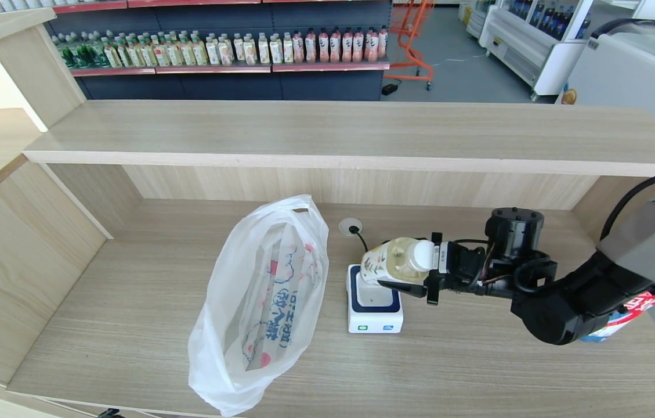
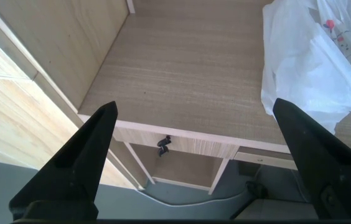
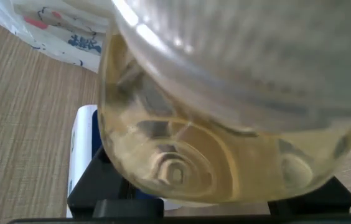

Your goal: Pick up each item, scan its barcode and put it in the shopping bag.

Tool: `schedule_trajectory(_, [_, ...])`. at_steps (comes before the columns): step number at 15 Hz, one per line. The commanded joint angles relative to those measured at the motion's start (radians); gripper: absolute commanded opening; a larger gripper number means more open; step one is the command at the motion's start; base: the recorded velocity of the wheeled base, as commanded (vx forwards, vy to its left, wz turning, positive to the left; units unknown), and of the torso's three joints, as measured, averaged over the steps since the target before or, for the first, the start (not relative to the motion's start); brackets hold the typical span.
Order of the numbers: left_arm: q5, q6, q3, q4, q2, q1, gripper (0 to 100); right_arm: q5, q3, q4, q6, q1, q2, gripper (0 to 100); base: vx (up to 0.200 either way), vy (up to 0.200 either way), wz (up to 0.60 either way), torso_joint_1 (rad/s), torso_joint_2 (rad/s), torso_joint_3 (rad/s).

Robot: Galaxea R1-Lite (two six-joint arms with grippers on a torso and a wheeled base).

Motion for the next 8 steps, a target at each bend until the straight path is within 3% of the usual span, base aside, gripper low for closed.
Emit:
schedule_trajectory(1, [0.000, 0.000, 0.000, 0.000, 0.000, 0.000, 100, -0.003, -0.006, 0.004, -0.002, 0.004, 0.021, 0, 0.000, 0.000, 0.00, 0.000, 0.00, 0.000])
schedule_trajectory(8, [0.000, 0.000, 0.000, 0.000, 0.000, -0.001, 100, -0.006, -0.015, 0.004, 0.061, 0.003, -0.019, 0, 0.000, 0.000, 0.00, 0.000, 0.00, 0.000])
